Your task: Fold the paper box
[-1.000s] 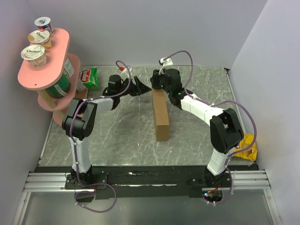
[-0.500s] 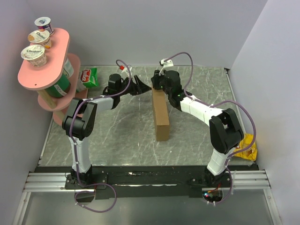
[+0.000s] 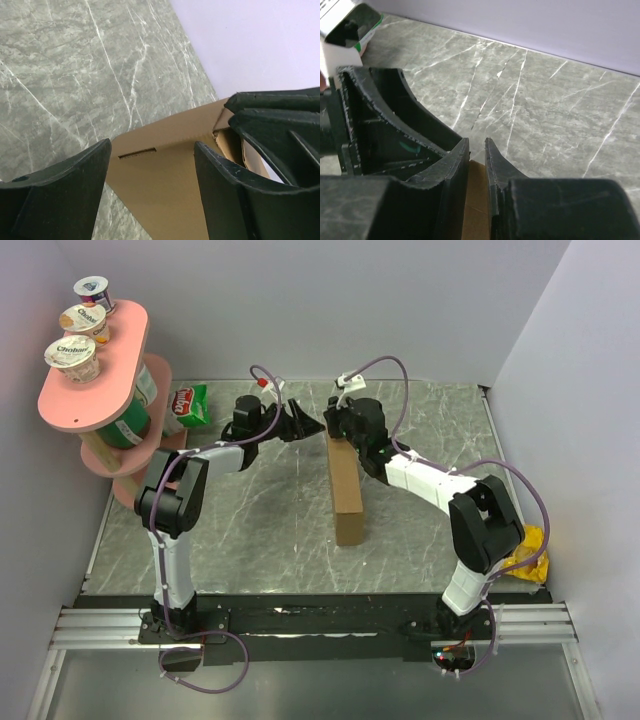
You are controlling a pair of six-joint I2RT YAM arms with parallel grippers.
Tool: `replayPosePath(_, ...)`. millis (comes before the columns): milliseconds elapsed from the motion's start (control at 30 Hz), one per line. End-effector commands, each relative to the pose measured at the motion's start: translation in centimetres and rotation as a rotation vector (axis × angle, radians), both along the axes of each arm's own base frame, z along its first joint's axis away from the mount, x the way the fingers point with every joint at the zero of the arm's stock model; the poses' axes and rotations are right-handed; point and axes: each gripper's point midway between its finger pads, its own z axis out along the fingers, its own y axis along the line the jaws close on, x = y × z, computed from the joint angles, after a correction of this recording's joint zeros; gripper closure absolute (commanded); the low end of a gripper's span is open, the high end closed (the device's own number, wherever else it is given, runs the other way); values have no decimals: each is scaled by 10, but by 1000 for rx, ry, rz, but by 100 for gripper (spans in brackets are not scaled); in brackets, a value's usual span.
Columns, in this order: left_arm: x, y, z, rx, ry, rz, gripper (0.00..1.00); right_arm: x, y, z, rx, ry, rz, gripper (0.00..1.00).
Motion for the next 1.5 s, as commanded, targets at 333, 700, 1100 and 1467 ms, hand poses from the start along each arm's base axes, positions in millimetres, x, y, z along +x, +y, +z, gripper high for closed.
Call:
replayPosePath(333,7,-19,4,-5,-43,-30,28,-53,-14,-128,-263,375,77,78)
replayPosePath(700,7,-20,0,9,-41,-32,28,-79,-23,-166,-337,557,104,78)
replayPosePath(1100,5,-17,-7,42,-48,-18,29,-99,-21,-194,-333,767,152,76)
replayPosePath(1467,2,60,-13,40,10,167,27,-58,-12,-128,-249,562,11,71)
